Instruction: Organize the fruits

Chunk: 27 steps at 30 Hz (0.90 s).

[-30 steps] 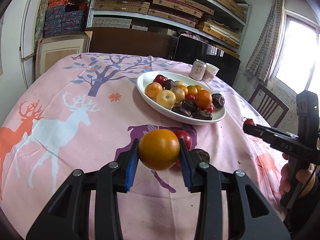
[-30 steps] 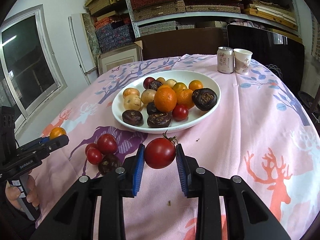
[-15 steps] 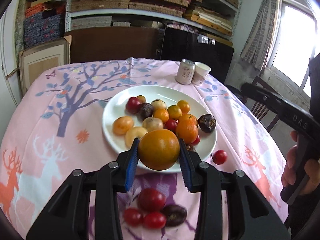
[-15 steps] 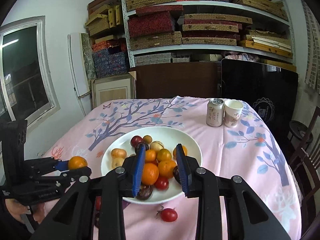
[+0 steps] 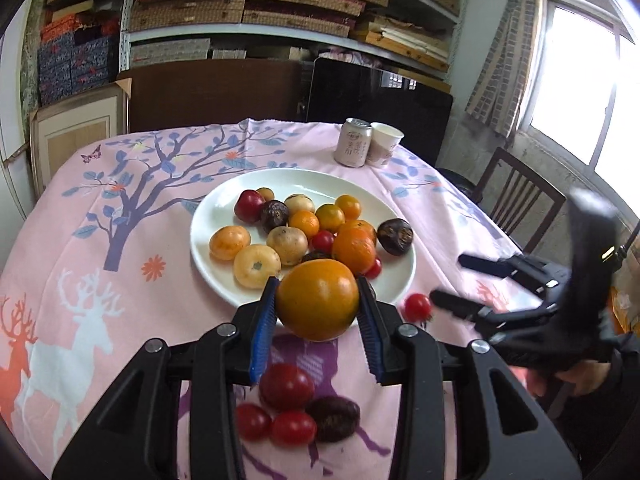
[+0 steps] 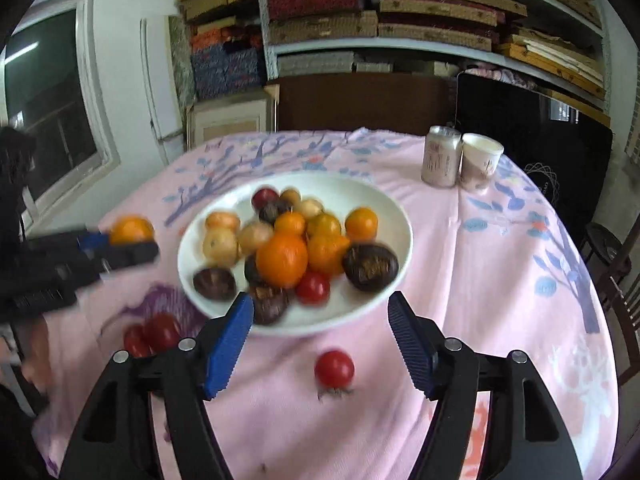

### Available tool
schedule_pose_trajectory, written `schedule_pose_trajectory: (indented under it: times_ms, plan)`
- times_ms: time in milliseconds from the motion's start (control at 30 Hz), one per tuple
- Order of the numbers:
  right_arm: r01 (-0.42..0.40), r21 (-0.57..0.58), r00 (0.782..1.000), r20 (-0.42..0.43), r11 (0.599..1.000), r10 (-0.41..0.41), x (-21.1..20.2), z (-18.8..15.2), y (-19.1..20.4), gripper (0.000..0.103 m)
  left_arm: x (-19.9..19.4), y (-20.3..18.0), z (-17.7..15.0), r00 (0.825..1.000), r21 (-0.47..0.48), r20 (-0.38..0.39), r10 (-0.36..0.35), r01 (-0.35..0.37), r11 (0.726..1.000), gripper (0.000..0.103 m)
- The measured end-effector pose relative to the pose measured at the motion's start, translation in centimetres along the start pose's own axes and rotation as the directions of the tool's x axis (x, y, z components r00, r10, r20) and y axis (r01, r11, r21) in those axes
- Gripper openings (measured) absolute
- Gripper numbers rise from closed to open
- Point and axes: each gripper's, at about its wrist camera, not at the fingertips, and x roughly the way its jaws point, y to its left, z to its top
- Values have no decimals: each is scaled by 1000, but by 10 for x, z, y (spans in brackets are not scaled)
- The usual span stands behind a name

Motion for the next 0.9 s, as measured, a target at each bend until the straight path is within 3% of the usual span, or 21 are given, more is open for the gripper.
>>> schedule_pose_trajectory:
  times_ms: [67,133,233,333,400,533,700,800,900]
  plan:
    - [33,-53,998,-51,998,-36,12,-10,4,54,-11,-2,-5,1000,0,9,-6,6,1000,37]
    - [32,-84,996,-81,996,-38,23,-10,9,46,-18,-3,-9,1000,-5,9,-10,10,1000,37]
    - [68,-122,988,-127,990,-83,42,-8,14,46,-24,-4,-16,1000,-12,4,-9,9,1000,37]
    - [52,-93,985,-158,994,-66,53,-8,11,29,-28,-4,-22,1000,-11,-2,-2,2,1000,37]
    - [41,-53,987,-155,998,-48,50,-8,7,29,-29,-2,-24,1000,-11,-6,4,-4,1000,37]
    - [19,3,995,-94,1000,-19,23,-5,2,28,-26,1,-22,1000,-11,-6,5,-6,1000,37]
    - [13,46,994,109,999,-18,-20,37,-4,28,0,-1,2,1000,-4,-24,10,-10,1000,37]
    - [-8,120,987,162,993,-12,-11,75,-16,28,30,-1,17,998,-25,-56,7,-9,1000,37]
    - [10,88,984,177,996,-25,16,99,-8,29,62,2,25,996,-38,-84,26,-30,999,38]
